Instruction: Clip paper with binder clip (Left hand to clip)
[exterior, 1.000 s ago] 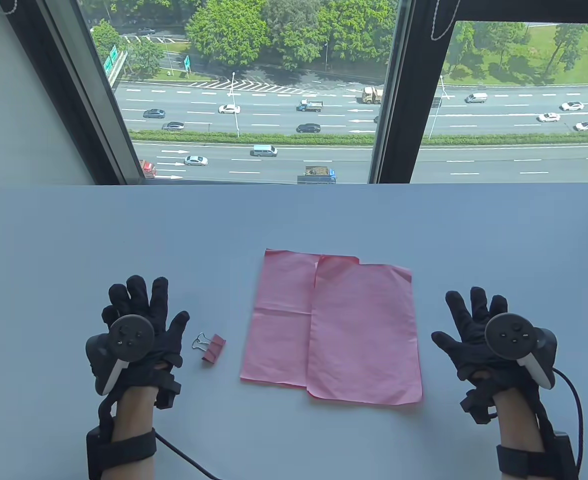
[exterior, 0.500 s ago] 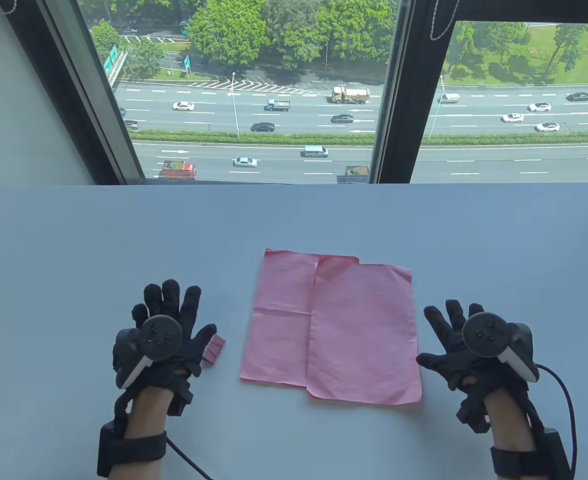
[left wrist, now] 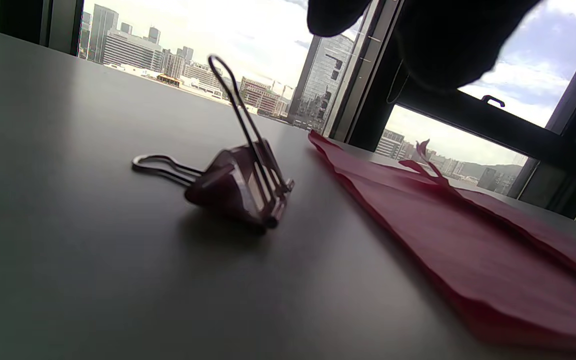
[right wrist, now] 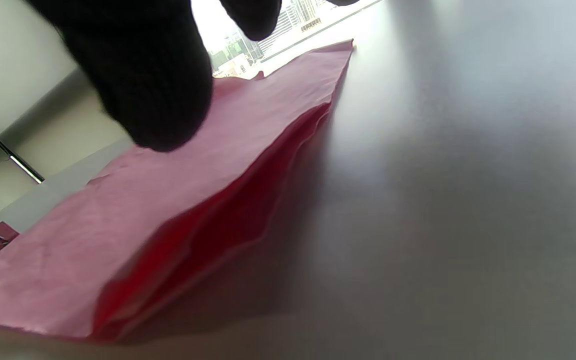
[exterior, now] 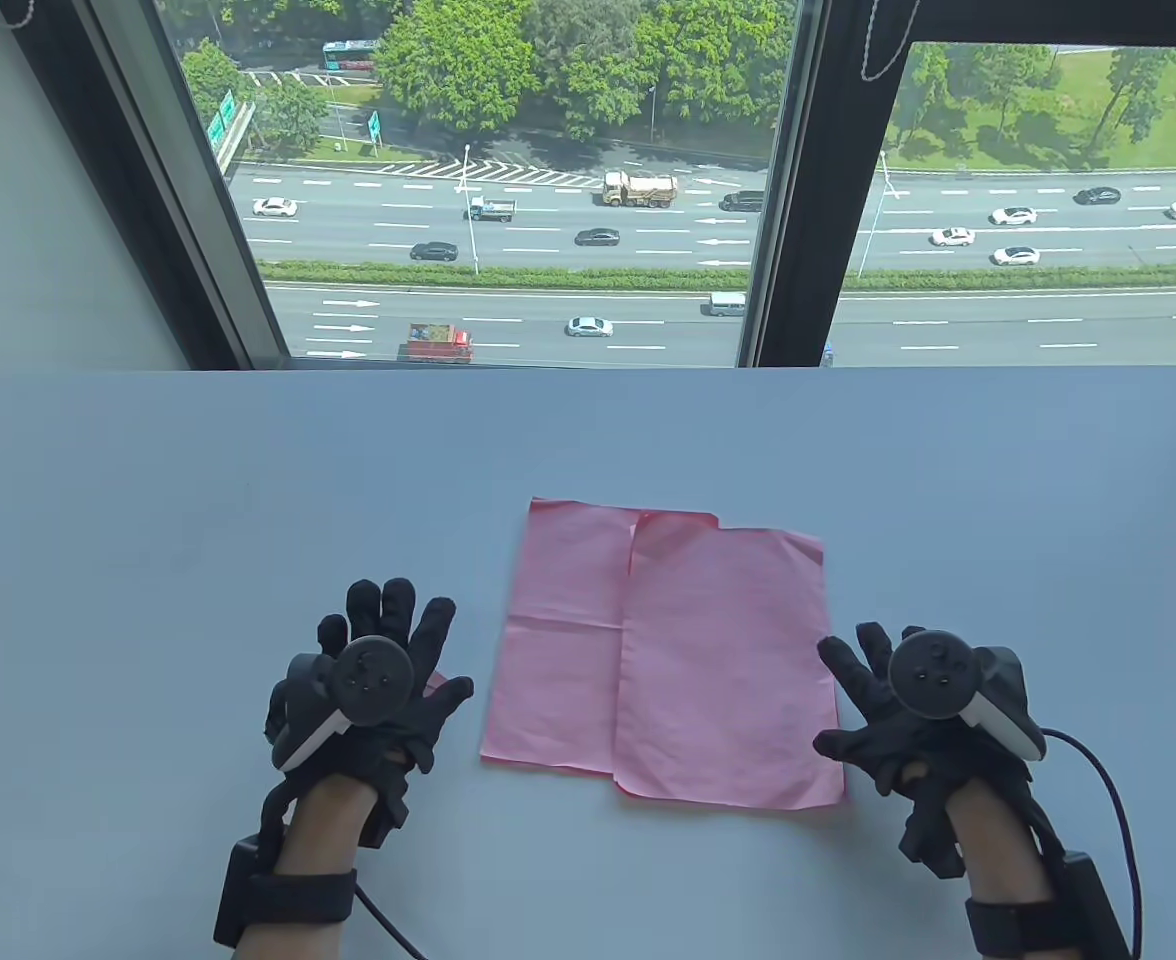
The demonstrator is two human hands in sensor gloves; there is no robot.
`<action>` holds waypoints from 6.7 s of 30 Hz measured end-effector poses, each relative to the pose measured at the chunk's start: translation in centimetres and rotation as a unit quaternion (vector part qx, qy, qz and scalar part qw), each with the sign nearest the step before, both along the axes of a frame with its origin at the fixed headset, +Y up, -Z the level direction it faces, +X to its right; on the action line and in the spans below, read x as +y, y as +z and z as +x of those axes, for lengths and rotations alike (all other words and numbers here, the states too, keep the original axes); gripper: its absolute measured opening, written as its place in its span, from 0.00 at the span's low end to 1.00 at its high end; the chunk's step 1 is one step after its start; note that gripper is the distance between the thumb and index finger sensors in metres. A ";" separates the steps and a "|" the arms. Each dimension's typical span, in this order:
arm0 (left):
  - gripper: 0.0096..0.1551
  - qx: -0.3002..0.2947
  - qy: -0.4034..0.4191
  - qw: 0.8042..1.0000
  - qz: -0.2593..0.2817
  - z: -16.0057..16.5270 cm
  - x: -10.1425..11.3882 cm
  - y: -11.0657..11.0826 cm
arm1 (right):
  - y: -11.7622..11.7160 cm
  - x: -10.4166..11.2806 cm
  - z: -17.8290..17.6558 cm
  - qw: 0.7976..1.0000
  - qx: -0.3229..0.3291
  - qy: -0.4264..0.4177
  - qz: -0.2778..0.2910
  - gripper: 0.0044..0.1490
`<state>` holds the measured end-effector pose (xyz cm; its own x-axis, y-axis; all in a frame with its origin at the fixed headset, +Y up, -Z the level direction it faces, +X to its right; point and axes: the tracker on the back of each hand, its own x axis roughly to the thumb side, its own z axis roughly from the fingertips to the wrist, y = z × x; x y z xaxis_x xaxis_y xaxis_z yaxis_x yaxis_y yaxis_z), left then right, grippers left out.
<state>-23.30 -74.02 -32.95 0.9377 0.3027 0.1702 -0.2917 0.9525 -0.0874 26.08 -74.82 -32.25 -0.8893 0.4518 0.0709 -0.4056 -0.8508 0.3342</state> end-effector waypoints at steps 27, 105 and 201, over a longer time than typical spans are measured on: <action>0.45 -0.045 -0.096 0.983 -0.146 4.5 -2.9 0.1 | -0.1 -2.3 -2.5 0.997 0.039 0.042 -0.058 0.57; 0.45 -0.162 -0.049 0.984 -0.054 9.6 -1.3 2.2 | 0.9 -0.6 -5.0 0.996 0.077 -0.031 0.022 0.54; 0.39 -0.071 0.428 0.843 -0.317 8.8 -4.0 2.4 | -0.7 -3.0 -2.5 0.881 -0.071 -0.454 -0.108 0.33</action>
